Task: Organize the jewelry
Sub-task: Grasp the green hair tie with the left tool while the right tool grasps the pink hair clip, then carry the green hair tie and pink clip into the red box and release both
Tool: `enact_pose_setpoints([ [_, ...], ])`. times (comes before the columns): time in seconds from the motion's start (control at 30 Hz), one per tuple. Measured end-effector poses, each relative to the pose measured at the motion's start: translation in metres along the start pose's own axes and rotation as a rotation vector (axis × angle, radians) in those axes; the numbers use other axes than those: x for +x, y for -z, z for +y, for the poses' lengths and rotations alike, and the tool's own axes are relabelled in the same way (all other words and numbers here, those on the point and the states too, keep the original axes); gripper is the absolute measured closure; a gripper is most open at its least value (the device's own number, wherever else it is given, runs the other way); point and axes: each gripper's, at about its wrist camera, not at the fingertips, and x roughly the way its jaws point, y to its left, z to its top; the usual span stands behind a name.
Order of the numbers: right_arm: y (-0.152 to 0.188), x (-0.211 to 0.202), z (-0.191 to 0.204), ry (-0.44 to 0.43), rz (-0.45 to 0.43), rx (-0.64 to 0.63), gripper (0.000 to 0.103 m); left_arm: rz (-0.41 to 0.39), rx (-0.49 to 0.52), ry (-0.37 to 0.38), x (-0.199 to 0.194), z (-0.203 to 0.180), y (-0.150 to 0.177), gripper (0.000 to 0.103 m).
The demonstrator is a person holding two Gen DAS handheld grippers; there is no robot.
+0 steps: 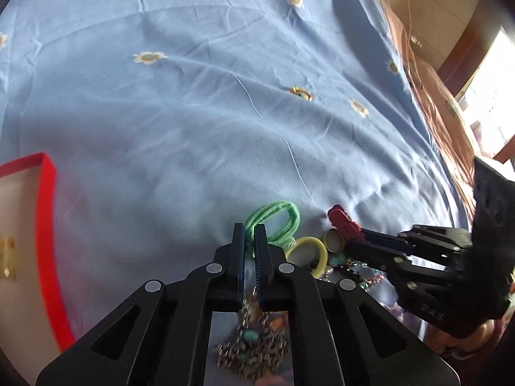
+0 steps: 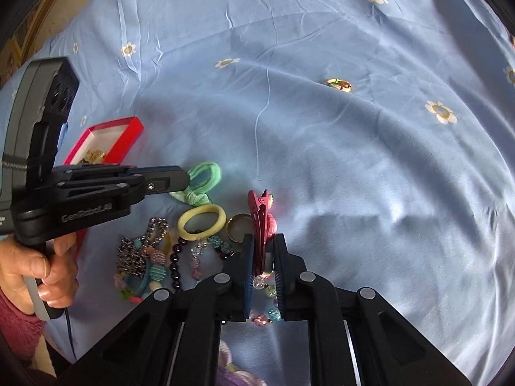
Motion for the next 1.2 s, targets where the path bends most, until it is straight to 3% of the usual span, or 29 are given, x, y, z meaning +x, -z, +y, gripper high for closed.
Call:
enact_pose_setpoints([
  [0.5, -0.004, -0.018, 0.051, -0.101, -0.078, 0.022, 0.092, -0.147, -0.156, -0.001, -0.089, 0.048, 0.042, 0.101],
  [1.2, -0.005, -0.002, 0.154, -0.237, -0.041, -0.103, 0.092, -0.251, -0.402, -0.075, -0.163, 0.135, 0.119, 0.101],
])
